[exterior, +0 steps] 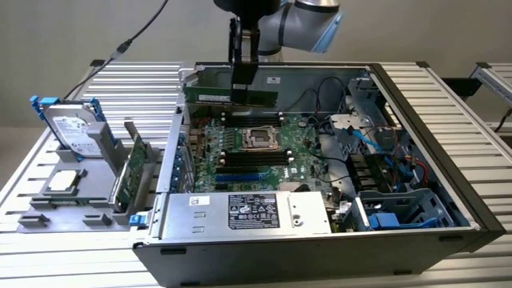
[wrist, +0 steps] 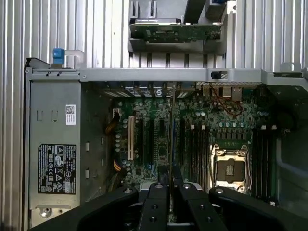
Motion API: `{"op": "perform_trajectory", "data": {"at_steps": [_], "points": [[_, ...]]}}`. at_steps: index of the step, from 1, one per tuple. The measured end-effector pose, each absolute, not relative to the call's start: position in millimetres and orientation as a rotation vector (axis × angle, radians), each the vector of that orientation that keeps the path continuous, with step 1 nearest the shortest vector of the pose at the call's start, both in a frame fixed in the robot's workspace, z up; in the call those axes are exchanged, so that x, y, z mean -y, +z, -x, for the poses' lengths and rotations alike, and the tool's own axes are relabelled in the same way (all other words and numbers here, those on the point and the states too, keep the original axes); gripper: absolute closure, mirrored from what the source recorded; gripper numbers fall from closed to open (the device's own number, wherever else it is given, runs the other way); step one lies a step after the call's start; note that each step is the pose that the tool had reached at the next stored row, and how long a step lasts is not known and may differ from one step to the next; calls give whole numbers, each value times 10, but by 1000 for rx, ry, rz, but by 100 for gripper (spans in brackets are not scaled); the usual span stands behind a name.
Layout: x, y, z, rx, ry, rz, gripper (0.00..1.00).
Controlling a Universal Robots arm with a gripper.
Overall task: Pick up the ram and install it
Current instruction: 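Pick up the ram and move it above insertion slot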
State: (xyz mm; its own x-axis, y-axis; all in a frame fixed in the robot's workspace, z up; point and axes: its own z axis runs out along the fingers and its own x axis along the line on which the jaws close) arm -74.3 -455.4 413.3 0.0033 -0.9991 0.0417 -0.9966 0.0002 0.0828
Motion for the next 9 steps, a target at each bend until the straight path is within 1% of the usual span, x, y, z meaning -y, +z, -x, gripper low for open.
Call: {"op": "perform_trajectory", "data": {"at_steps": [9], "points": [[4414, 4033, 672, 2139, -6, -2178, 86]]}}
